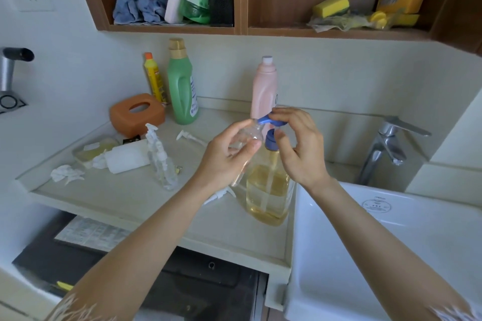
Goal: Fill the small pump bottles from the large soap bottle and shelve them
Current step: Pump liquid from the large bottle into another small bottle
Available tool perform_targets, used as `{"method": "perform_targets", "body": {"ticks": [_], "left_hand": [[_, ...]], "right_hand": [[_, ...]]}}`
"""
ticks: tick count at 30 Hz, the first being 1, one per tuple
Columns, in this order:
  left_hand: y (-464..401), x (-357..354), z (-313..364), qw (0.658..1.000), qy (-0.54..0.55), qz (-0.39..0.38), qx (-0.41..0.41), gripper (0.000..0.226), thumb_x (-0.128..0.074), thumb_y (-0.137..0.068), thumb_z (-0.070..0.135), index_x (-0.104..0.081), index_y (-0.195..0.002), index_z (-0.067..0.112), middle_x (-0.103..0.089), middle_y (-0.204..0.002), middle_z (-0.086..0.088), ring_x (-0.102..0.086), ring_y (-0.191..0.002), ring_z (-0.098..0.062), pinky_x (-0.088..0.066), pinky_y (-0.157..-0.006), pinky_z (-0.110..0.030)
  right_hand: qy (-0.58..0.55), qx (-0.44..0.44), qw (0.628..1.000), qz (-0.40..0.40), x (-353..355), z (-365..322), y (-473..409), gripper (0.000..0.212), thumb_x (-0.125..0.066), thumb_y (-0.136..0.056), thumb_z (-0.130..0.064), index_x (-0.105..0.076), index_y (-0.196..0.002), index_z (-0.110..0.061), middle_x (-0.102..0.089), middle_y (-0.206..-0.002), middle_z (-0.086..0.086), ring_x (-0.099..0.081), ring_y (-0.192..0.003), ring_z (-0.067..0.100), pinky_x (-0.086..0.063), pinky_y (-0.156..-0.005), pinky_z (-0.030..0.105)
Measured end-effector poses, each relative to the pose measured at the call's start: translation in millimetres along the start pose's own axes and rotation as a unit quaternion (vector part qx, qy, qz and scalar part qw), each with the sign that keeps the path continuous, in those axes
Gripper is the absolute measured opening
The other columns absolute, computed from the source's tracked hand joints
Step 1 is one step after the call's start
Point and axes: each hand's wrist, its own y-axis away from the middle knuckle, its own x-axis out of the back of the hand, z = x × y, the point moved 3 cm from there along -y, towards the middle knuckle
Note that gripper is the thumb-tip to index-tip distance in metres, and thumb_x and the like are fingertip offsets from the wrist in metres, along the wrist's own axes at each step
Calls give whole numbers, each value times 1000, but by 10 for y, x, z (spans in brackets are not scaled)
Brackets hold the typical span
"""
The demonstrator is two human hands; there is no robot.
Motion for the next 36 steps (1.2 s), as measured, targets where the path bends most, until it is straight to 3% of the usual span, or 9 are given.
{"method": "perform_targets", "body": {"ticks": [5,10,15,18,21,25,28,32,36], "left_hand": [[-65,41,-11,999,-2,11,38,43,-83,-62,28,-59,-97,30,-74,-82,4,-65,-59,-9,-54,-62,-28],[-82,33,-80,997,-47,25,64,35,-84,-61,20,-58,-85,22,-73,-77,4,-62,-57,-6,-51,-64,-28],[-63,46,-124,997,-28,20,62,31,-86,-68,12,-65,-90,21,-75,-80,4,-68,-66,-10,-57,-70,-28],[-41,62,-103,999,-7,9,31,30,-84,-73,15,-68,-95,29,-75,-86,4,-70,-75,-12,-57,-71,-28],[-11,33,-23,1000,-9,19,-21,37,-78,-79,18,-67,-107,39,-74,-89,15,-69,-84,-1,-53,-76,-18],[-39,-3,-19,999,-9,29,-11,57,-80,-75,26,-61,-128,19,-75,-90,6,-67,-74,-4,-53,-76,-27],[-58,-15,-15,998,-40,45,19,46,-75,-60,30,-64,-103,44,-74,-84,15,-70,-76,-5,-53,-77,-25],[-79,-9,-13,996,-41,60,54,39,-78,-55,30,-53,-85,31,-71,-78,24,-65,-62,2,-49,-58,-14],[-58,39,-97,997,-30,39,67,38,-86,-64,16,-57,-88,22,-74,-78,10,-71,-68,-8,-56,-65,-23]], "right_hand": [[-45,-9,999,7,-34,17,9,33,-41,-80,-12,-65,-99,2,-64,-111,3,-58,-110,16,-40,-90,12],[-40,16,998,45,-157,93,115,31,-42,-74,-7,-64,-94,3,-63,-104,6,-59,-100,23,-45,-84,17],[7,27,998,59,-200,143,170,31,-44,-73,-8,-67,-91,1,-67,-101,9,-61,-101,24,-49,-85,43],[21,26,999,43,-179,67,187,32,-44,-74,-8,-67,-94,1,-68,-103,9,-61,-102,24,-48,-89,34],[23,12,999,37,-104,-9,81,29,-45,-77,-3,-68,-95,-2,-68,-104,7,-60,-101,21,-44,-90,20],[27,4,999,41,-49,-57,-29,30,-43,-81,-7,-70,-93,-2,-70,-103,6,-63,-100,22,-47,-88,26],[24,9,999,45,-52,-41,8,27,-47,-83,3,-71,-95,0,-69,-105,10,-63,-104,24,-47,-92,29],[1,23,997,73,-72,23,40,35,-40,-80,-2,-70,-97,0,-67,-105,5,-59,-108,18,-44,-97,26],[6,38,995,96,-200,80,139,33,-42,-76,-4,-70,-93,1,-65,-101,3,-57,-105,17,-47,-93,32]]}}
